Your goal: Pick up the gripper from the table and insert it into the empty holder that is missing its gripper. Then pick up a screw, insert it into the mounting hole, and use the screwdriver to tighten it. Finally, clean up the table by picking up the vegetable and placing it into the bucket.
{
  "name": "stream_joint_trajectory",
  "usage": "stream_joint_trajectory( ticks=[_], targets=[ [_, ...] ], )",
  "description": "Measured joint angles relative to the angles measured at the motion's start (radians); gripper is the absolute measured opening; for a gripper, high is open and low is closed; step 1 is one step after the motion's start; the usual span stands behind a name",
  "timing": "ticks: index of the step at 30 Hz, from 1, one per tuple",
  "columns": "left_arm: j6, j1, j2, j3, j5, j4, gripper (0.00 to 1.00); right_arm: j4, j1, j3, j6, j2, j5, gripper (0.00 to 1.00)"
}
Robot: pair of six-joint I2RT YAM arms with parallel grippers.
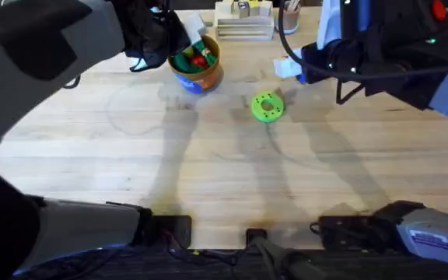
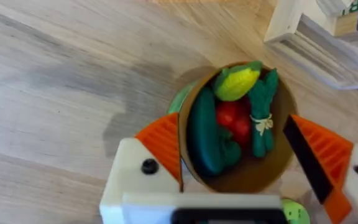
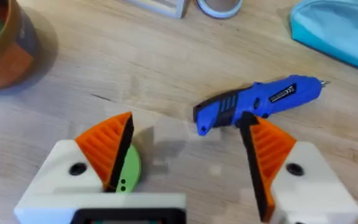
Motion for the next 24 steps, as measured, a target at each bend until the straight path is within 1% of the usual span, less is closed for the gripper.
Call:
stream_joint_trajectory(
  ticks=[3, 5, 9, 12, 16, 19, 22, 24],
  targets=[
    [0.008, 0.0, -0.026, 0.0, 0.0, -0.001, 0.995, -0.007, 0.0, 0.0, 0.0, 0.0, 0.0, 0.991],
    [0.029, 0.0, -0.068, 0.0, 0.0, -0.004, 0.995, -0.041, 0.0, 0.002, 0.0, -0.007, 0.0, 0.991],
    [0.119, 0.0, -0.195, 0.0, 0.0, -0.028, 0.995, -0.182, 0.0, 0.03, 0.0, -0.061, 0.0, 0.991],
    [0.234, 0.0, -0.305, 0.001, 0.0, -0.087, 0.995, -0.294, 0.0, 0.092, 0.0, -0.114, 0.0, 0.992],
    [0.426, 0.0, -0.425, 0.004, 0.0, -0.223, 0.994, -0.409, 0.0, 0.175, 0.0, -0.18, 0.0, 0.991],
    [0.547, 0.0, -0.488, 0.004, 0.0, -0.332, 0.994, -0.462, 0.0, 0.203, 0.0, -0.233, 0.0, 0.991],
    [0.619, 0.0, -0.534, 0.004, 0.0, -0.415, 0.995, -0.5, 0.0, 0.204, 0.0, -0.289, 0.0, 0.991],
    [0.646, 0.0, -0.558, 0.004, 0.0, -0.448, 0.995, -0.506, 0.0, 0.204, 0.0, -0.32, 0.0, 0.993]
  ],
)
